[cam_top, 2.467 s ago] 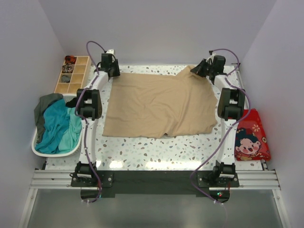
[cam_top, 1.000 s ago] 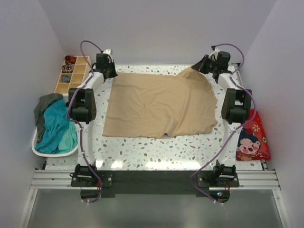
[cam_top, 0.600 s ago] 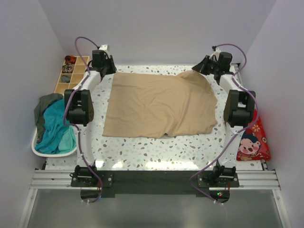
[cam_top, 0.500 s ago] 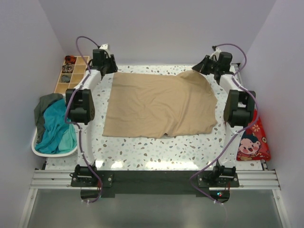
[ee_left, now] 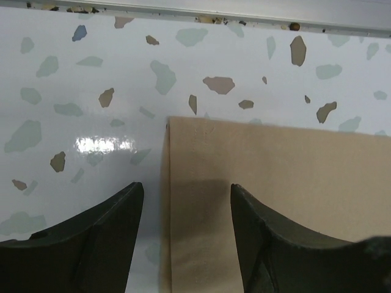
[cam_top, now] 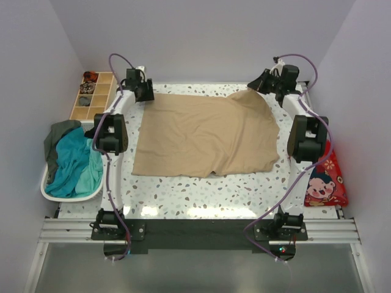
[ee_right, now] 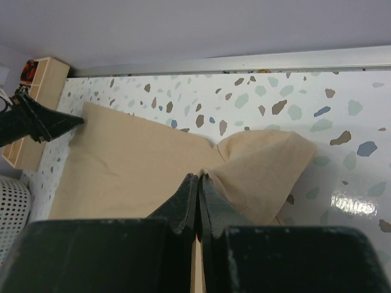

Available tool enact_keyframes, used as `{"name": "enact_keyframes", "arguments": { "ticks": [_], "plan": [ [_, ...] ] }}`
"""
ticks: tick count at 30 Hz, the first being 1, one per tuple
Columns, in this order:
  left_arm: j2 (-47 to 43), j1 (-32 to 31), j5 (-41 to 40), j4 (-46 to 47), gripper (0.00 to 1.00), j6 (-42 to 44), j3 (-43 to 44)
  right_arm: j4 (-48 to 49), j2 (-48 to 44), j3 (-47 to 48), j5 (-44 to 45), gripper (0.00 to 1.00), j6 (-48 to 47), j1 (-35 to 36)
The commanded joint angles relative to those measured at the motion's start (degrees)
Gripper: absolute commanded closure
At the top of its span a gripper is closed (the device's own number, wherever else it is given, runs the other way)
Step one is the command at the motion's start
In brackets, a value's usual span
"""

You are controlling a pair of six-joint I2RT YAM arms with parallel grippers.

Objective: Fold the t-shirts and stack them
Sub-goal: Grap the side of the flattened tshirt furthest away from the robot with both arms

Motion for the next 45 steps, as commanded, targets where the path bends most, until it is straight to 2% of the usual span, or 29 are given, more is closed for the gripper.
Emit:
{"name": "enact_keyframes", "arguments": {
  "ticks": [1, 7, 9, 10, 11, 14, 17, 19, 22, 33, 45],
  "plan": [
    [0.4, -0.8, -1.5, -1.2, 0.36, 2.2, 2.2, 1.6, 1.2, 2.9, -1.6, 1.00, -0.1, -0.3],
    [2.6, -1.4, -1.4, -2.6, 0.35, 2.4, 4.6, 1.2, 1.4, 3.2, -1.9, 1.00, -0.2, -0.3],
    [3.1, -1.5, -0.8, -2.5, 0.40, 2.2, 4.8, 1.2, 1.6, 3.4, -1.9, 1.00, -0.3, -0.3],
    [3.4, -1.8, -0.8, -2.5, 0.43, 2.1, 4.8, 1.0, 1.8, 3.7, -2.0, 1.00, -0.2, -0.3],
    [3.5, -1.8, -0.8, -2.6, 0.57, 2.0, 4.8, 1.0, 1.8, 3.9, -2.1, 1.00, -0.2, -0.3],
    [3.9, -2.0, -1.0, -2.6, 0.78, 1.8, 4.7, 0.7, 1.9, 3.9, -2.2, 1.00, -0.1, -0.3],
    [3.8, -2.0, -0.9, -1.9, 0.87, 1.7, 4.3, 0.7, 1.9, 3.9, -2.4, 1.00, -0.2, -0.3],
    [2.9, -2.0, -1.1, -1.2, 0.90, 1.6, 3.4, 0.6, 1.8, 3.8, -2.4, 1.00, -0.2, -0.3],
    [-0.5, -2.0, -1.0, 2.5, 0.98, 1.1, -0.5, 0.2, 1.7, 3.7, -2.4, 1.00, -0.4, -0.3],
    [-19.6, -1.1, 0.0, 18.2, 1.00, -2.0, -23.7, -3.3, -6.2, -4.1, 1.4, 1.00, -3.0, -0.3],
    [-29.4, -0.9, 3.1, 24.8, 1.00, -5.0, -40.0, -12.8, -15.0, -14.2, 6.4, 1.00, -6.6, -0.3]
  ]
}}
